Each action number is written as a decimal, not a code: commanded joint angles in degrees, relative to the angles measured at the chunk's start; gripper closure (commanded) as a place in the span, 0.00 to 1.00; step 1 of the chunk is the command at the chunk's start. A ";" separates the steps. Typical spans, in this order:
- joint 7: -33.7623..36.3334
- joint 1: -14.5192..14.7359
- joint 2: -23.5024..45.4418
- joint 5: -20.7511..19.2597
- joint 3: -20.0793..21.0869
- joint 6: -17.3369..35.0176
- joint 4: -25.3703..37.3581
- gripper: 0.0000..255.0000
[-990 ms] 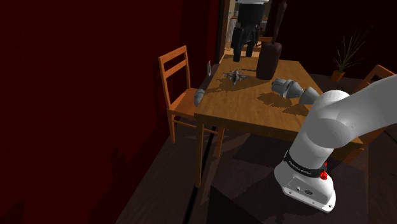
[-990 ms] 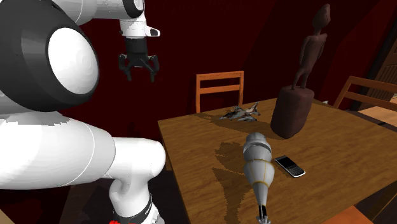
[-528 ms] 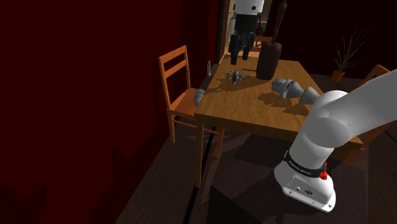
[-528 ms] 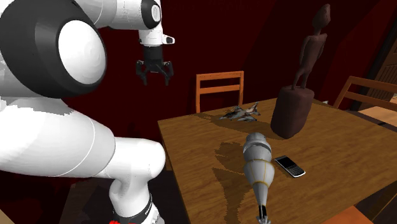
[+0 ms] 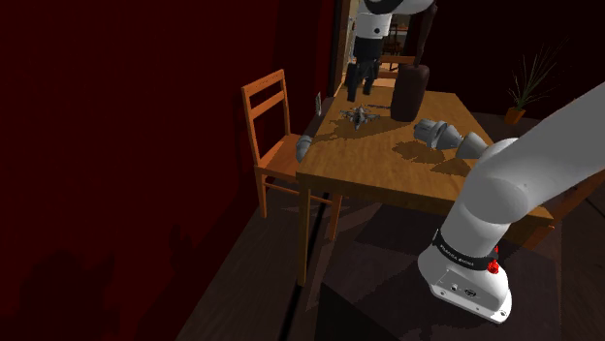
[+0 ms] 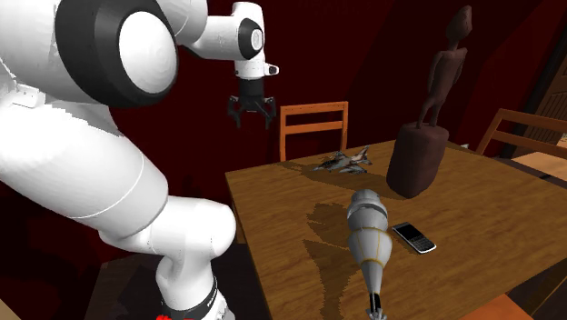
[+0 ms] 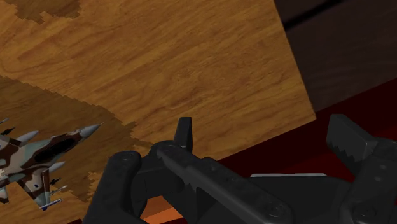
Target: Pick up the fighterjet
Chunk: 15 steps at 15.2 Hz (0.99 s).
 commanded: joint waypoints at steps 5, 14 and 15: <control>-5.71 -1.24 9.95 -0.11 -4.61 7.40 3.58 0.00; -15.61 -3.42 27.17 4.50 -10.30 14.45 14.52 0.00; -16.77 -3.80 29.23 5.34 -10.74 14.92 16.11 0.00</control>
